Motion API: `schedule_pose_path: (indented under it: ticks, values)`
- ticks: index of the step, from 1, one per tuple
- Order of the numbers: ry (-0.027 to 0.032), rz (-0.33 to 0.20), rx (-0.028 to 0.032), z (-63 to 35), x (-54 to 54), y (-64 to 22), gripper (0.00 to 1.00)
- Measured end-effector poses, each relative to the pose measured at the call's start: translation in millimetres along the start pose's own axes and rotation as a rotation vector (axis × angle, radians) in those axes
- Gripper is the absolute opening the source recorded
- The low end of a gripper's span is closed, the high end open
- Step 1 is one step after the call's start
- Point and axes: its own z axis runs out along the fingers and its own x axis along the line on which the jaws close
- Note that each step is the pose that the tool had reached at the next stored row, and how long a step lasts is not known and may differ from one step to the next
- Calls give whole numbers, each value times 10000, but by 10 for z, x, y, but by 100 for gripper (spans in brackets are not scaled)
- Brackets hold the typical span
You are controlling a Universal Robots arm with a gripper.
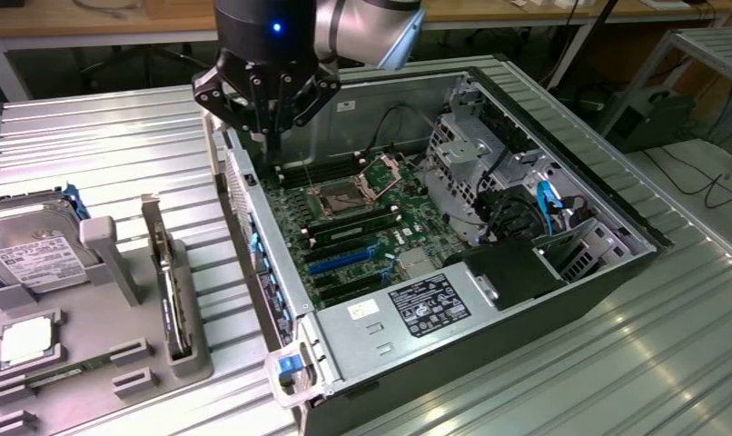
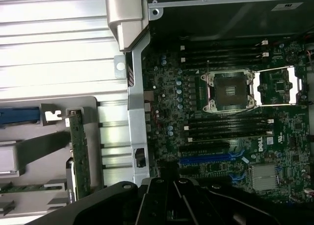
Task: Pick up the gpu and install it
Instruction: 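Reach for the gpu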
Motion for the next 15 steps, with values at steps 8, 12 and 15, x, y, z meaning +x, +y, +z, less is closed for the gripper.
schedule_pose_path:
  ticks: [8, 12, 15]
  values:
    - [5, -3, 1, 6, 74, -38, 11]
    - [5, -5, 0, 8, 112, -59, 11]
    - [7, -7, 0, 10, 140, -71, 11]
